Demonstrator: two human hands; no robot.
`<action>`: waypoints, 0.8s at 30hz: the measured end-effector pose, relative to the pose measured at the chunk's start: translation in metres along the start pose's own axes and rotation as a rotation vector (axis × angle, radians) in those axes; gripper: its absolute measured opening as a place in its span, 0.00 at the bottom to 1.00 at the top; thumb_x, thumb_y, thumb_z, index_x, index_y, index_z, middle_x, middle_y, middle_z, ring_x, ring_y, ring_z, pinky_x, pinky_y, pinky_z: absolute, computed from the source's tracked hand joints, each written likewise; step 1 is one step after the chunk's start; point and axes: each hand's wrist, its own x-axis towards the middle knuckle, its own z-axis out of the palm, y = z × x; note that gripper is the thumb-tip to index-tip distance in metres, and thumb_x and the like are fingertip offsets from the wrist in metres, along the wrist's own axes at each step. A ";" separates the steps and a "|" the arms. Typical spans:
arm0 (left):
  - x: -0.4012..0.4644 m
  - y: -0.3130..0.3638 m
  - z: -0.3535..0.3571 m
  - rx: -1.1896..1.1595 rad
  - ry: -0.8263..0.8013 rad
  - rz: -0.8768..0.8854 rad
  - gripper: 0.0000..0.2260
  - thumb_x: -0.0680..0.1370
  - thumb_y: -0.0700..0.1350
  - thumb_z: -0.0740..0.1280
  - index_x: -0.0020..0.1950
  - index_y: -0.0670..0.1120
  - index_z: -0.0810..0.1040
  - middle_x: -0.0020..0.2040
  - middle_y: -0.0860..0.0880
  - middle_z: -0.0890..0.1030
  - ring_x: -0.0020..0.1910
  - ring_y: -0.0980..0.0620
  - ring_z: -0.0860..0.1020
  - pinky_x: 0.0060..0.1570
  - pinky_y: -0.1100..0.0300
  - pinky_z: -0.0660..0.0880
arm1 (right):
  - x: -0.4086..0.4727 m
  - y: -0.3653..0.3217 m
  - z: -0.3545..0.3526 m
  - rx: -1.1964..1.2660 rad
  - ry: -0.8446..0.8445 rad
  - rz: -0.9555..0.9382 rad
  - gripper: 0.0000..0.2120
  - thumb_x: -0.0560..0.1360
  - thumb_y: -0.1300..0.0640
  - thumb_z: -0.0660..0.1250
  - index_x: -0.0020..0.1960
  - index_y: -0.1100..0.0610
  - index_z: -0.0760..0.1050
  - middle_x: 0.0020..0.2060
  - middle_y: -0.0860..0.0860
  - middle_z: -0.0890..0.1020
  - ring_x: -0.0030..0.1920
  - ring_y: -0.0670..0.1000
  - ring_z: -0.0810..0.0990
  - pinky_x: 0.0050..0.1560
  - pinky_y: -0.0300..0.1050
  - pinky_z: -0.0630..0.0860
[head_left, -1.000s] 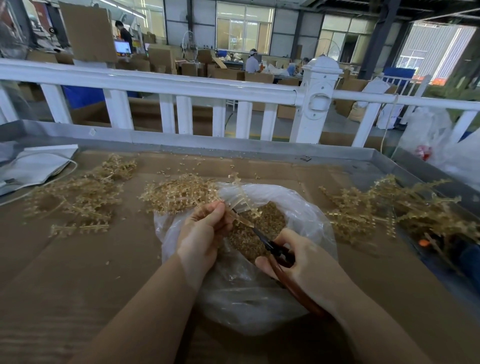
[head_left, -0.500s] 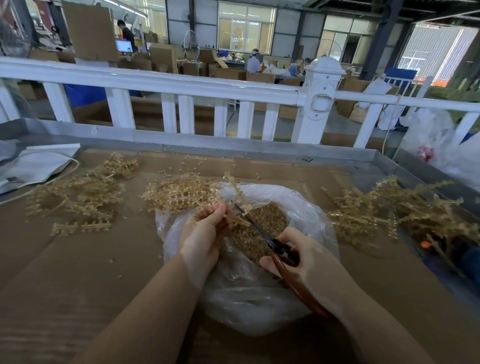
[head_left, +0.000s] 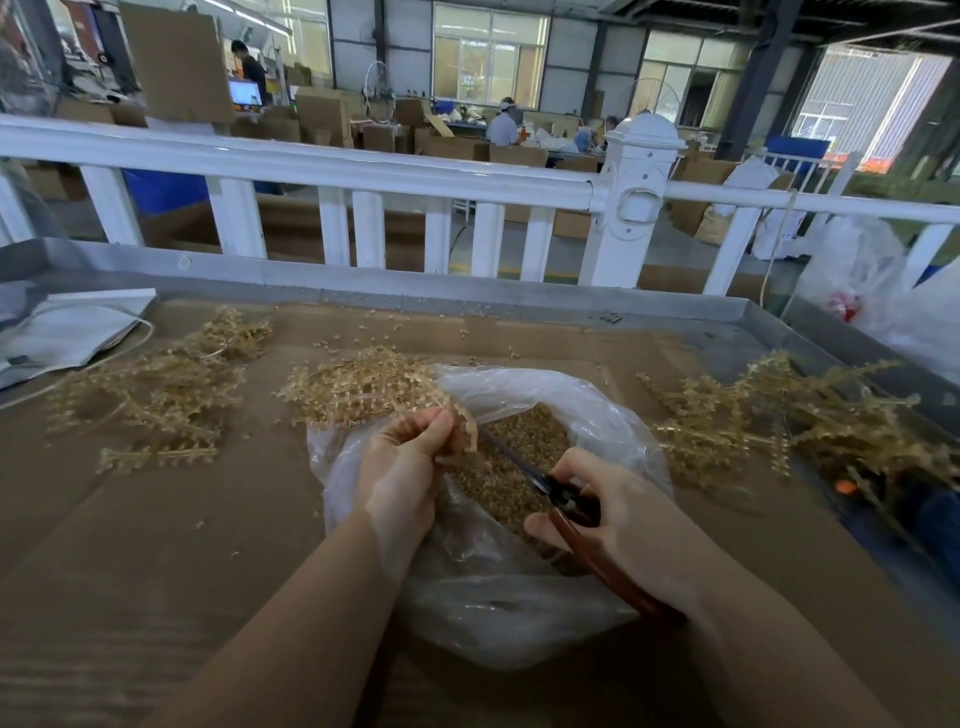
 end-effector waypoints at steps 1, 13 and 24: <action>0.000 0.000 0.000 0.004 -0.002 0.001 0.10 0.76 0.31 0.64 0.35 0.40 0.73 0.29 0.45 0.77 0.27 0.51 0.76 0.29 0.58 0.78 | 0.001 0.000 0.000 0.005 -0.011 0.004 0.14 0.70 0.40 0.70 0.43 0.47 0.70 0.36 0.44 0.80 0.38 0.38 0.78 0.37 0.31 0.71; -0.002 0.000 0.000 0.018 -0.003 0.002 0.11 0.76 0.32 0.64 0.35 0.41 0.75 0.27 0.48 0.78 0.28 0.54 0.76 0.39 0.58 0.73 | 0.001 -0.001 0.006 0.086 -0.038 0.043 0.14 0.70 0.40 0.71 0.43 0.48 0.72 0.37 0.48 0.81 0.36 0.43 0.80 0.39 0.38 0.77; 0.001 0.002 -0.003 -0.017 0.023 -0.030 0.07 0.76 0.31 0.63 0.43 0.42 0.76 0.27 0.50 0.79 0.24 0.56 0.76 0.26 0.66 0.74 | 0.000 -0.001 0.008 0.257 0.193 0.169 0.17 0.67 0.36 0.68 0.48 0.47 0.74 0.38 0.43 0.82 0.38 0.39 0.81 0.37 0.32 0.75</action>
